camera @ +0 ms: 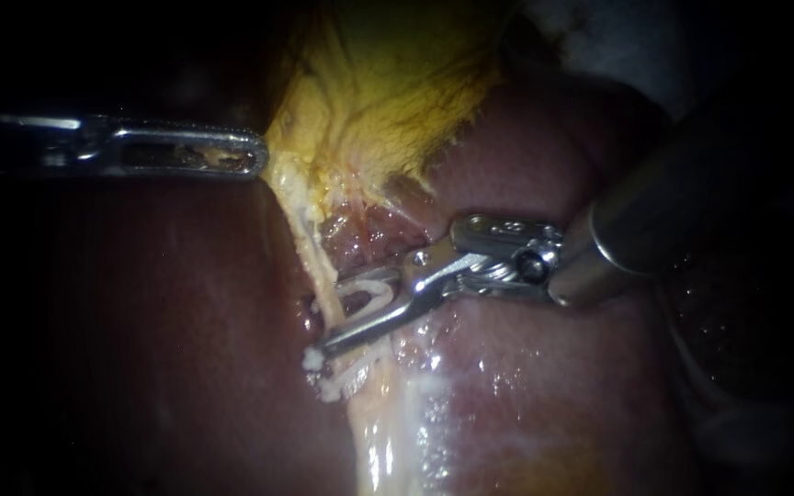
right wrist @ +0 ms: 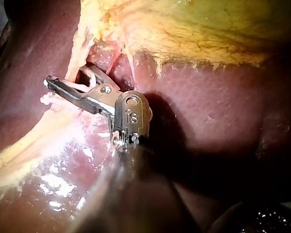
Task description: Clipping third clip left tube
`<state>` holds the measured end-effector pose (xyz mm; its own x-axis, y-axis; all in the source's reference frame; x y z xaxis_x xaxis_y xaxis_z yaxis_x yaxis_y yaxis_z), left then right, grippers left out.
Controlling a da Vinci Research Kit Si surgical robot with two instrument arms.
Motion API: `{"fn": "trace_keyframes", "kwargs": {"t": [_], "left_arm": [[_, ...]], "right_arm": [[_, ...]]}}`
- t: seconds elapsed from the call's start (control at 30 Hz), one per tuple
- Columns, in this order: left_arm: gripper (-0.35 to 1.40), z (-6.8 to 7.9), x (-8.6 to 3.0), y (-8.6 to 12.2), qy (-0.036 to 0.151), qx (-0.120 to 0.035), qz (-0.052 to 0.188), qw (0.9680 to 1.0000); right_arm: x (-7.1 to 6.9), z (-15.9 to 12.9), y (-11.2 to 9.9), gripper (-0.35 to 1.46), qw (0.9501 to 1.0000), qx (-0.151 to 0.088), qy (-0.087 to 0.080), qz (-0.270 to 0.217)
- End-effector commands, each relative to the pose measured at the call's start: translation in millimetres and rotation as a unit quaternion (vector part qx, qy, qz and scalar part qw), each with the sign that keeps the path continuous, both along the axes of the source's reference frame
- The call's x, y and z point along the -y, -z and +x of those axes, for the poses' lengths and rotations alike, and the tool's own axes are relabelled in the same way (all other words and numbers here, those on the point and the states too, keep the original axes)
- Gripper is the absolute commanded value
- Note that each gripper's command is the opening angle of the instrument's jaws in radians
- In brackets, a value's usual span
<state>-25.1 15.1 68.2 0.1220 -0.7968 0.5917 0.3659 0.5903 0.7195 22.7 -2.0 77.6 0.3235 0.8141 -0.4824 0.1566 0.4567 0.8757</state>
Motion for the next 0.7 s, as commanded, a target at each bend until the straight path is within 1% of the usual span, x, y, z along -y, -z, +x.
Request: {"fn": "trace_keyframes", "kwargs": {"t": [0.03,0.13,0.23,0.33,0.4,0.47,0.53,0.7], "left_arm": [[-0.35,0.0,0.0,0.0,0.000,0.000,0.000,1.0000],[-0.35,0.0,0.0,0.0,-0.001,0.001,0.000,1.0000],[-0.35,0.0,0.0,-0.1,-0.001,0.001,0.000,1.0000],[-0.35,0.0,0.0,-0.1,-0.001,0.001,0.000,1.0000],[-0.35,-0.1,0.0,-0.1,-0.001,0.001,0.000,1.0000],[-0.35,-0.1,0.0,-0.1,-0.001,0.001,0.000,1.0000],[-0.35,-0.1,0.0,-0.1,-0.001,0.001,0.000,1.0000],[-0.35,-0.1,0.0,-0.1,-0.001,0.001,0.000,1.0000]], "right_arm": [[0.0,0.2,0.1,0.51,1.0000,-0.008,0.001,0.002],[0.2,0.7,0.4,0.51,0.9994,-0.031,0.001,0.014],[0.2,1.2,0.9,0.51,0.9978,-0.059,0.000,0.029],[0.1,1.6,1.6,0.51,0.9964,-0.075,-0.009,0.038],[-0.1,2.0,2.2,0.51,0.9959,-0.076,-0.026,0.041],[-0.5,2.3,2.8,0.51,0.9952,-0.080,-0.034,0.045],[-0.9,2.5,3.2,0.51,0.9946,-0.084,-0.038,0.048],[-2.2,2.9,3.9,0.50,0.9944,-0.083,-0.042,0.052]]}}
